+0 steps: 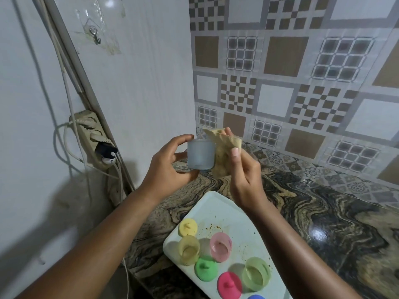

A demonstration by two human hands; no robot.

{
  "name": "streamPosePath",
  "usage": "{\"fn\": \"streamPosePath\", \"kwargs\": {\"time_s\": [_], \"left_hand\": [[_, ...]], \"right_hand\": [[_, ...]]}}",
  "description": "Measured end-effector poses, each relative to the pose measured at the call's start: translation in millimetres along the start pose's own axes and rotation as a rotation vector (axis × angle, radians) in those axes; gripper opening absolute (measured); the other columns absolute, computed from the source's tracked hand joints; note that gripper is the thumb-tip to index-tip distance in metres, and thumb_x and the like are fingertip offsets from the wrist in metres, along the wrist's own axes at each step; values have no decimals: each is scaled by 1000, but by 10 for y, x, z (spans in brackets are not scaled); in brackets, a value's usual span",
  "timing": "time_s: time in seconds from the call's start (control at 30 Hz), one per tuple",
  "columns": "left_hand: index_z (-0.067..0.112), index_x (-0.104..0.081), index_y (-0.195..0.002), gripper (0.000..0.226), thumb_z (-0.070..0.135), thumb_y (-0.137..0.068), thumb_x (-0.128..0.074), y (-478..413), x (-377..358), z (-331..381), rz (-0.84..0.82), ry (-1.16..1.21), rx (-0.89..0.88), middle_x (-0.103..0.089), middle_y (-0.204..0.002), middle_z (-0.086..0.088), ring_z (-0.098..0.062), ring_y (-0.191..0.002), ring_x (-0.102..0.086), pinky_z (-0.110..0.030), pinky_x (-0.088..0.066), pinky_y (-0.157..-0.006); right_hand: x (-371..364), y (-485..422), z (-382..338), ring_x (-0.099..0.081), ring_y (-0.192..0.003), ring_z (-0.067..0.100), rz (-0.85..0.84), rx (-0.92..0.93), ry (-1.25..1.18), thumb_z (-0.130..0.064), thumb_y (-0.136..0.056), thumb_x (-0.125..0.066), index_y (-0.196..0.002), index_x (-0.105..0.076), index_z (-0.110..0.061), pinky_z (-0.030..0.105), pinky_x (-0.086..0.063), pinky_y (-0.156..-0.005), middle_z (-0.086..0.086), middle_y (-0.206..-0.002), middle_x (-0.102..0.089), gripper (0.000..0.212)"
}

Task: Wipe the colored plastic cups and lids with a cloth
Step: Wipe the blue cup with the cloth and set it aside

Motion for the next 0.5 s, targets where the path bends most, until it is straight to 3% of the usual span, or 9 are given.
{"fn": "streamPosePath", "kwargs": {"time_s": [0.17, 0.4, 0.5], "left_hand": [[14, -55, -141, 79, 9, -70, -91, -71, -12, 154, 13, -56, -119, -61, -135, 3, -14, -109, -68, -32, -60, -86], [14, -61, -134, 69, 18, -73, -91, -102, -7, 186, 38, -55, -127, -65, -128, 3, -11, -105, -69, -37, -61, -84], [15, -59, -136, 75, 18, -69, -93, -112, 14, 131, 73, -47, -95, -63, -131, 2, -8, -105, -69, -30, -60, -87]], "right_hand": [[-208, -27, -82, -26, -154, 15, -158, 111, 277, -28, -108, -35, -154, -43, -13, 46, -42, -116, 11, -166, -29, 48], [-247, 46, -93, -25, -154, 31, -221, 210, 352, -21, -107, -40, -150, -47, -8, 40, -42, -118, 21, -166, -20, 45], [-245, 112, -67, -23, -154, 30, -242, 234, 353, -19, -107, -41, -148, -49, -8, 32, -42, -116, 24, -165, -21, 44]]}}
Point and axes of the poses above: each hand's wrist, its own y-axis away from the middle knuckle, its own x-axis out of the back of the hand, z = x × y, the point moved 7 cm from there along -y, towards the middle knuckle
